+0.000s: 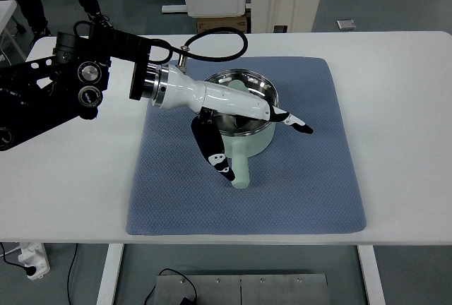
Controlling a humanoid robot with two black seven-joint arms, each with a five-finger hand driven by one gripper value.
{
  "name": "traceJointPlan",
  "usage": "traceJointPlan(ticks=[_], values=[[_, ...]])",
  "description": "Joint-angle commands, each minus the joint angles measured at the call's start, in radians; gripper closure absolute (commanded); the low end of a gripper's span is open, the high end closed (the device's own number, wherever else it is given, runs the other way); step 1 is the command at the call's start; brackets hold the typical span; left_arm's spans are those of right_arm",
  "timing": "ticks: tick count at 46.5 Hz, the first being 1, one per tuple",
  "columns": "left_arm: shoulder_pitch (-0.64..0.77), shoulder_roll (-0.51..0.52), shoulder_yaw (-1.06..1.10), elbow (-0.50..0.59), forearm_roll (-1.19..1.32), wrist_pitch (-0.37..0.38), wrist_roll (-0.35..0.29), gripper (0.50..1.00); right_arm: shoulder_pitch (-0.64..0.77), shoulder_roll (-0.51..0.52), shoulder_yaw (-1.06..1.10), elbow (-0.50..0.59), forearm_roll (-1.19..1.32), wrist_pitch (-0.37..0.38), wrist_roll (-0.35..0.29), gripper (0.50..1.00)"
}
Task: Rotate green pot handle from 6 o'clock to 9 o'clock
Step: 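Push the green handle with the left hand, swinging it toward the left arm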
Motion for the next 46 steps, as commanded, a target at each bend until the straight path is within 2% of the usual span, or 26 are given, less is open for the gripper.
traceJointPlan(ticks=[1,25,46], values=[[-0.022,-0.006,0.041,0.000,0.000,0.000,0.000,0.500,0.000,0.000,0.001,0.000,0.000,0.000,0.001,0.500],[-0.174,-0.005,0.294,0.000,0.000,0.000,-0.011,0.500,0.000,0.000,0.000,0.000,0.000,0.000,0.001,0.500],[-0.178,-0.039,0.408,0.034,0.064,0.000,-0.012,0.500,0.000,0.000,0.000,0.000,0.000,0.000,-0.001,0.500]])
